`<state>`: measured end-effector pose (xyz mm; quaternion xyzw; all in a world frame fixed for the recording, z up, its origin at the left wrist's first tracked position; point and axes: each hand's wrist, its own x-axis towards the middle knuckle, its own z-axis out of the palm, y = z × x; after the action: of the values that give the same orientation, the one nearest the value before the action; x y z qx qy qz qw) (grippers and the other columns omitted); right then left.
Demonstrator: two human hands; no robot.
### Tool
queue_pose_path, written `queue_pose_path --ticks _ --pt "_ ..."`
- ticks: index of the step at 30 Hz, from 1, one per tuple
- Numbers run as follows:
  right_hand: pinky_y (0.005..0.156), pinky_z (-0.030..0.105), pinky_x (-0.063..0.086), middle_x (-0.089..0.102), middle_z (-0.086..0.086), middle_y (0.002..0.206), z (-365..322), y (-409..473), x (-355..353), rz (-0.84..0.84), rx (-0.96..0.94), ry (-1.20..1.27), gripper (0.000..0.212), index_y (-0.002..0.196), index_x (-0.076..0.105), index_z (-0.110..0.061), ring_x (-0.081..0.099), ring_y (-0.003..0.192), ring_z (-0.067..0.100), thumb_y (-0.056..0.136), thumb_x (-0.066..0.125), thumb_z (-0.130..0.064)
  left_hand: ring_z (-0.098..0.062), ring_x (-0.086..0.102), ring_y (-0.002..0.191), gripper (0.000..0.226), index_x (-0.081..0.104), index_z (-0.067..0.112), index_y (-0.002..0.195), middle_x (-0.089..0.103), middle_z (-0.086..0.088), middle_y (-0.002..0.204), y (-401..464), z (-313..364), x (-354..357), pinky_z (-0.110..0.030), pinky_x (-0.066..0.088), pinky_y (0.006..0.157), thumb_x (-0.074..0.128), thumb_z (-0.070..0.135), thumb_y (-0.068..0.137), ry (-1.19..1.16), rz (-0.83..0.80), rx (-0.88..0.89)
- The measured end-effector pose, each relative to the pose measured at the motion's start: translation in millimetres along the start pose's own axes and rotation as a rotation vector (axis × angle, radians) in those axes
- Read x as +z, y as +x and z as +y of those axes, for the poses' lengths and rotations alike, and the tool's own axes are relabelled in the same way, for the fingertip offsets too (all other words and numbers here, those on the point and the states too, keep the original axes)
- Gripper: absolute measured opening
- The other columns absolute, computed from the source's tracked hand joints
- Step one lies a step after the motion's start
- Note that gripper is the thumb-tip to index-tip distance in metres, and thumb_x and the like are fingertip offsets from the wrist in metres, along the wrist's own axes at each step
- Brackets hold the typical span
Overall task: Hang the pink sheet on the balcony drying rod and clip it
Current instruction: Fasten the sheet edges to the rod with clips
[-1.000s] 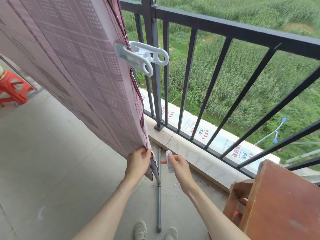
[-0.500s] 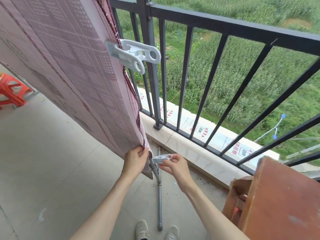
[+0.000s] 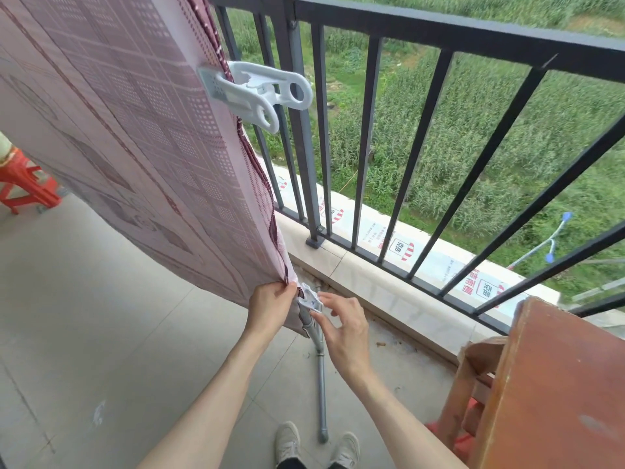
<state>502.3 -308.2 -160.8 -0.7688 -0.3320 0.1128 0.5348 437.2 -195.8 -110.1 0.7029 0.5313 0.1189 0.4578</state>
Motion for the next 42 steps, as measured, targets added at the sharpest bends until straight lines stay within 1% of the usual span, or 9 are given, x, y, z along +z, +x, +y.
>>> queue_pose_path --ticks 5,11,16,21,24,31,35,38,42 --pt "0.077 0.008 0.036 0.060 -0.022 0.098 -1.8 1.0 8.4 0.029 0.074 0.079 0.021 0.096 0.070 -0.018 0.043 0.083 -0.008 0.076 0.072 -0.012 -0.030 0.052 0.068 0.038 0.063 -0.008 0.071 0.062 -0.031 0.078 -6.5 7.1 2.1 -0.029 0.032 0.063 0.052 0.023 0.090 0.102 0.058 0.036" --pt "0.076 0.005 0.034 0.055 -0.031 0.094 -6.3 -0.6 11.2 0.056 0.133 0.162 0.025 0.099 0.069 -0.023 0.041 0.082 -0.008 0.077 0.073 -0.012 -0.031 0.045 0.103 0.028 0.071 -0.005 0.076 0.062 -0.023 0.091 -11.1 10.9 3.3 -0.031 0.032 0.092 0.056 0.016 0.088 0.261 0.175 0.159" --pt "0.075 0.004 0.033 0.053 -0.031 0.091 -1.9 0.8 14.1 0.051 0.152 0.182 0.022 0.099 0.070 -0.019 0.040 0.082 -0.011 0.078 0.070 -0.014 -0.033 0.044 0.101 0.027 0.071 0.000 0.075 0.058 -0.025 0.089 -3.1 0.8 7.9 -0.025 0.028 0.080 0.055 0.019 0.086 0.295 0.185 0.132" --pt "0.072 0.010 0.035 0.058 -0.038 0.093 -4.1 -1.0 23.0 0.096 0.129 0.198 0.023 0.101 0.068 -0.027 0.042 0.080 -0.001 0.078 0.064 -0.031 -0.033 0.051 0.094 0.037 0.069 0.002 0.065 0.068 -0.016 0.076 -0.2 -2.0 6.5 -0.036 0.041 0.084 0.047 0.028 0.082 0.288 0.143 0.186" --pt "0.069 0.011 0.036 0.054 -0.044 0.096 -0.7 -5.3 24.7 0.109 0.137 0.187 0.025 0.102 0.068 -0.024 0.040 0.077 0.002 0.077 0.067 -0.024 -0.034 0.050 0.097 0.037 0.068 0.007 0.071 0.065 -0.018 0.084 1.3 -6.2 6.0 -0.034 0.039 0.083 0.044 0.033 0.082 0.365 0.117 0.134" --pt "0.068 0.003 0.035 0.058 -0.008 0.085 5.1 -12.0 25.8 0.102 0.174 0.245 0.025 0.096 0.063 -0.011 0.049 0.076 -0.013 0.072 0.067 -0.017 -0.036 0.044 0.107 0.026 0.066 0.005 0.090 0.055 -0.017 0.108 -6.3 2.0 11.6 -0.039 0.039 0.087 0.047 0.024 0.090 0.459 0.092 0.108" --pt "0.062 0.004 0.033 0.050 -0.008 0.073 3.0 -11.5 29.0 0.034 0.195 0.227 0.025 0.092 0.055 -0.020 0.049 0.070 -0.007 0.075 0.066 -0.005 -0.034 0.043 0.108 0.027 0.066 0.004 0.091 0.056 -0.016 0.109 -6.3 -0.8 10.6 -0.038 0.038 0.088 0.046 0.021 0.091 0.469 0.082 0.122" --pt "0.066 0.014 0.031 0.053 0.000 0.076 8.7 -6.9 29.7 0.027 0.117 0.007 0.021 0.088 0.057 -0.009 0.042 0.073 0.001 0.070 0.067 -0.006 -0.033 0.044 0.105 0.027 0.068 0.004 0.092 0.058 -0.016 0.107 -4.0 -3.5 9.5 -0.038 0.039 0.089 0.046 0.020 0.090 0.438 0.056 0.131" --pt "0.065 0.028 0.025 0.060 0.000 0.075 16.0 -3.0 24.6 0.081 -0.066 -0.233 0.020 0.085 0.059 -0.012 0.040 0.076 0.014 0.068 0.067 -0.019 -0.035 0.044 0.104 0.028 0.067 0.003 0.091 0.058 -0.017 0.104 -2.8 -1.6 7.5 -0.036 0.038 0.089 0.046 0.020 0.091 0.428 0.028 0.120"
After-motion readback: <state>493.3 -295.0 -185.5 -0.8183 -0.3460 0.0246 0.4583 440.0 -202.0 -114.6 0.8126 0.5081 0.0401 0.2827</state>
